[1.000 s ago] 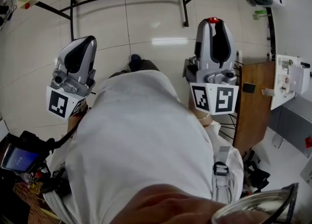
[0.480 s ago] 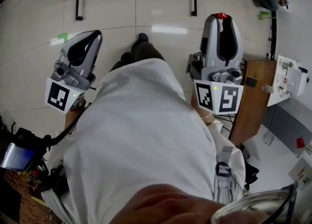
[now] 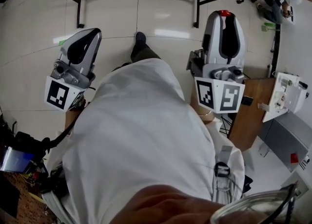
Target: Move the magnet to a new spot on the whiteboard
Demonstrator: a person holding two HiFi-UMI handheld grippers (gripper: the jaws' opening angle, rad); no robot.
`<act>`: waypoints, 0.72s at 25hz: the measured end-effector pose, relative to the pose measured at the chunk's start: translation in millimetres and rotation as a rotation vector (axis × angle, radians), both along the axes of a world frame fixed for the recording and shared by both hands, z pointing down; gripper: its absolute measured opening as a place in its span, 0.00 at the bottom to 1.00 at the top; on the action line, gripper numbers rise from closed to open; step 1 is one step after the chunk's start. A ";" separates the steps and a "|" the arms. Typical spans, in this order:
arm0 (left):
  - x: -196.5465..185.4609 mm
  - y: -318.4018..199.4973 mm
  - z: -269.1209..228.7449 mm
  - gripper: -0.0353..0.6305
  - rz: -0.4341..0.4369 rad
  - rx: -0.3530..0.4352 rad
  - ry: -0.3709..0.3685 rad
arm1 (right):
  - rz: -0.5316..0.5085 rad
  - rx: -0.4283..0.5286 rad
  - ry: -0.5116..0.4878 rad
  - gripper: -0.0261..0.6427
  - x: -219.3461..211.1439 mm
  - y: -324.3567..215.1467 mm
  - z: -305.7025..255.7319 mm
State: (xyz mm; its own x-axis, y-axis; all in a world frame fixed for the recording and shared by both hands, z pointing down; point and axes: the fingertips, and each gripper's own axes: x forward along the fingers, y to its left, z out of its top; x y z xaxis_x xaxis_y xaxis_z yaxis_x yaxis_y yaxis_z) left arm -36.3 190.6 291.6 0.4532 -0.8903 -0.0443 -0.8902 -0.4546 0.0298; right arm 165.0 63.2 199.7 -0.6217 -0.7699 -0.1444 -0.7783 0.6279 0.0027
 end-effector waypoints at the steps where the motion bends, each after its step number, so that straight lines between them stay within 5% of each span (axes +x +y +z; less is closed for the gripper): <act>1: -3.7 -17.6 -5.1 0.04 0.009 0.019 0.012 | 0.004 0.004 -0.004 0.22 -2.8 -18.8 -0.6; 4: -26.4 -83.2 -16.0 0.04 0.028 0.097 0.075 | 0.009 -0.004 -0.012 0.22 -24.3 -88.7 8.6; 8: -33.1 -148.3 -16.9 0.04 0.008 0.101 0.096 | -0.015 -0.014 -0.014 0.22 -43.2 -149.2 16.2; 13: -25.8 -187.0 -3.2 0.04 0.057 0.048 0.052 | -0.011 -0.030 -0.001 0.22 -54.5 -190.1 20.7; 16: -27.4 -217.5 20.0 0.04 0.135 -0.054 -0.043 | -0.010 -0.011 0.008 0.22 -76.0 -213.8 15.6; 18: -28.5 -240.8 30.3 0.04 0.212 -0.114 -0.033 | 0.000 0.006 0.009 0.22 -92.8 -231.3 8.4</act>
